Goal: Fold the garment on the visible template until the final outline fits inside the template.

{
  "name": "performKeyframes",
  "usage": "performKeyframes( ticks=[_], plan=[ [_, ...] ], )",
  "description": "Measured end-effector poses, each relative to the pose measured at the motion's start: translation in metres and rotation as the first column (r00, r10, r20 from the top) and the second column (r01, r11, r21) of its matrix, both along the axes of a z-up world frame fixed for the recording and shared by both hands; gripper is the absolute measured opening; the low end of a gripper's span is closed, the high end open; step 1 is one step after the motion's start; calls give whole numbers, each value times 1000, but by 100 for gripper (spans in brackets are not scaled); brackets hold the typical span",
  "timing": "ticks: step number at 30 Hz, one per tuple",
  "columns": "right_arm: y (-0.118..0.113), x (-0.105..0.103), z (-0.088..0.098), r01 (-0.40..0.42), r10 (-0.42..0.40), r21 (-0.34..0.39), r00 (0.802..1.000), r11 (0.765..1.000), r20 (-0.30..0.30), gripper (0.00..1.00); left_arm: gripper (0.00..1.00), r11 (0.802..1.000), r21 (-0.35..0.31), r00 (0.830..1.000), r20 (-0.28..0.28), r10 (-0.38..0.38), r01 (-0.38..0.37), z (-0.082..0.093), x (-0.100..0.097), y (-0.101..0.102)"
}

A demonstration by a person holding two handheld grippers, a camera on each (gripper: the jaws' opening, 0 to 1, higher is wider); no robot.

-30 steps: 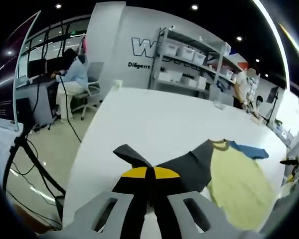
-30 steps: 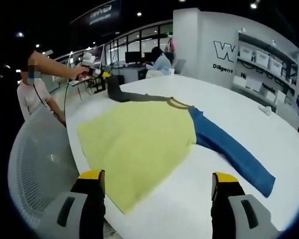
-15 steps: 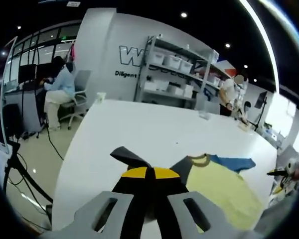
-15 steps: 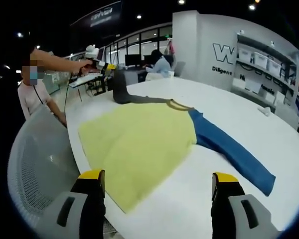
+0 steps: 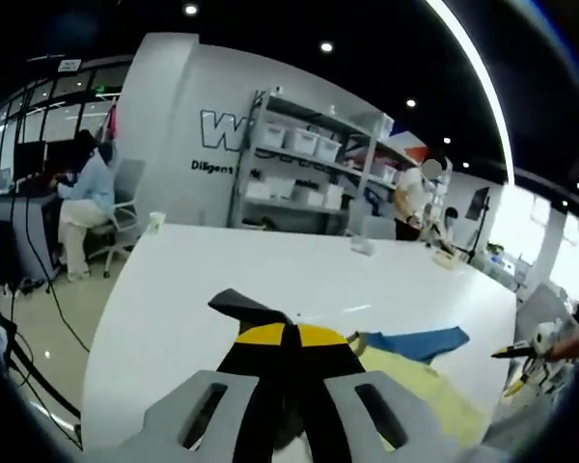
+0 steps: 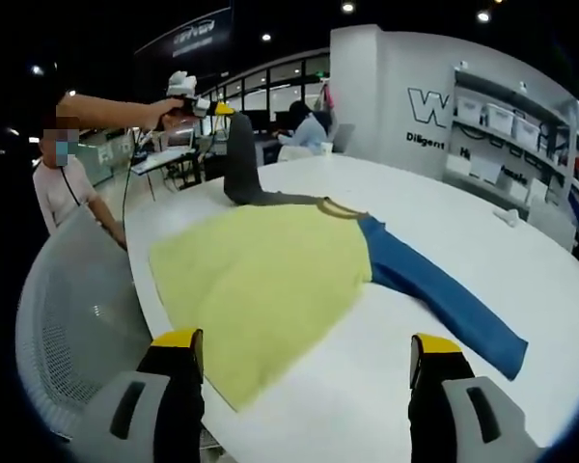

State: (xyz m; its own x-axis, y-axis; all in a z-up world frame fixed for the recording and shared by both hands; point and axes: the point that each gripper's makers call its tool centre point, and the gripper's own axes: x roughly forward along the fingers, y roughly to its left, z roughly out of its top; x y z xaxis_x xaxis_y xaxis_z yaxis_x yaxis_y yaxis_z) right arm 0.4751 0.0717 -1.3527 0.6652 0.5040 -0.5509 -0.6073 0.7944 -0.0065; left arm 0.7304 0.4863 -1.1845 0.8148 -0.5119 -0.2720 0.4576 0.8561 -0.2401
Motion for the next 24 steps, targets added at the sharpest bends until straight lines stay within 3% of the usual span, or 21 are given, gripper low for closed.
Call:
performKeyframes(
  ticks=[14, 24],
  plan=[
    [-8, -4, 1, 16, -16, 12, 1000, 1000, 8, 86, 0, 992, -12, 990, 62, -124, 125, 42, 1, -75],
    [-14, -8, 4, 30, -30, 20, 999, 999, 15, 86, 0, 985, -4, 984, 54, -171, 171, 37, 5, -109]
  ],
)
